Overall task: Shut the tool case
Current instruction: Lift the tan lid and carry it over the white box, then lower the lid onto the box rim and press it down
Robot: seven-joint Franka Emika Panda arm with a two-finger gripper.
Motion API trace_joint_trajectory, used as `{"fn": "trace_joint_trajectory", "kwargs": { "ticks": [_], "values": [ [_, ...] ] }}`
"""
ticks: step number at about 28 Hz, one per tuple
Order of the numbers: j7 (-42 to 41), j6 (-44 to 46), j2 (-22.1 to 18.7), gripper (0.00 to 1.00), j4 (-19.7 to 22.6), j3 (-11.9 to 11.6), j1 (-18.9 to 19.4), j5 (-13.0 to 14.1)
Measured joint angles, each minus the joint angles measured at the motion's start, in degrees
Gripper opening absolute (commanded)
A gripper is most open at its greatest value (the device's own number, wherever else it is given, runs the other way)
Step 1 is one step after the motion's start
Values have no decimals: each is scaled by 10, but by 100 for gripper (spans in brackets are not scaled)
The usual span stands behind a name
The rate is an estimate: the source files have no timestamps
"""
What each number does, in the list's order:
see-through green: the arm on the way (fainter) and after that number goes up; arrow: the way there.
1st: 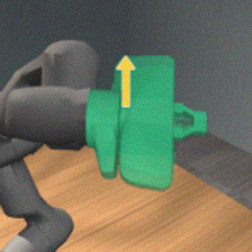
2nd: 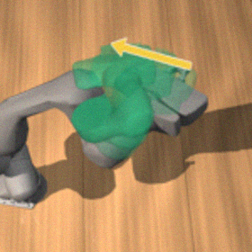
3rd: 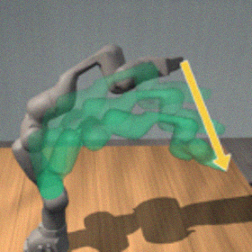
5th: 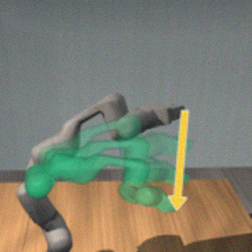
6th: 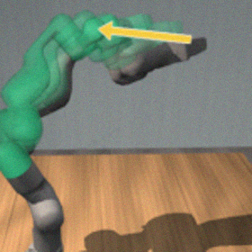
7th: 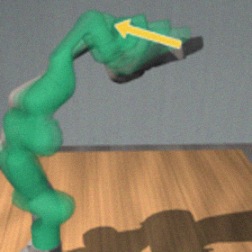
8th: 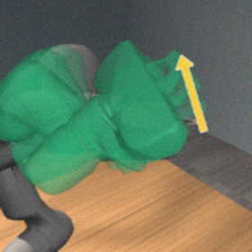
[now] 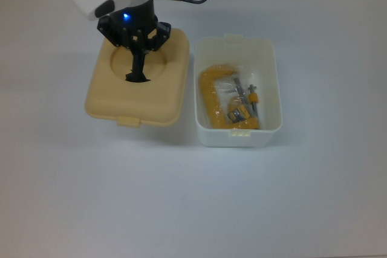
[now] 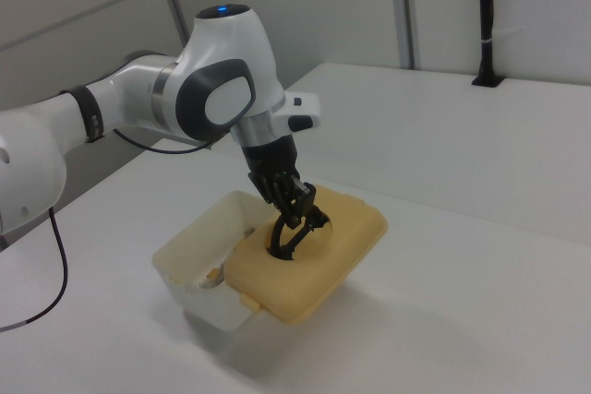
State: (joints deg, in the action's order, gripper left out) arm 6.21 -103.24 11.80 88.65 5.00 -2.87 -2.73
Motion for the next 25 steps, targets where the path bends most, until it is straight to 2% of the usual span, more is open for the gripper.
{"fn": "trace_joint_trajectory", "kwargs": {
  "ticks": [15,25],
  "values": [
    [60,0,3,0,0,2,64,1],
    [85,0,10,0,1,4,89,2]
  ]
}}
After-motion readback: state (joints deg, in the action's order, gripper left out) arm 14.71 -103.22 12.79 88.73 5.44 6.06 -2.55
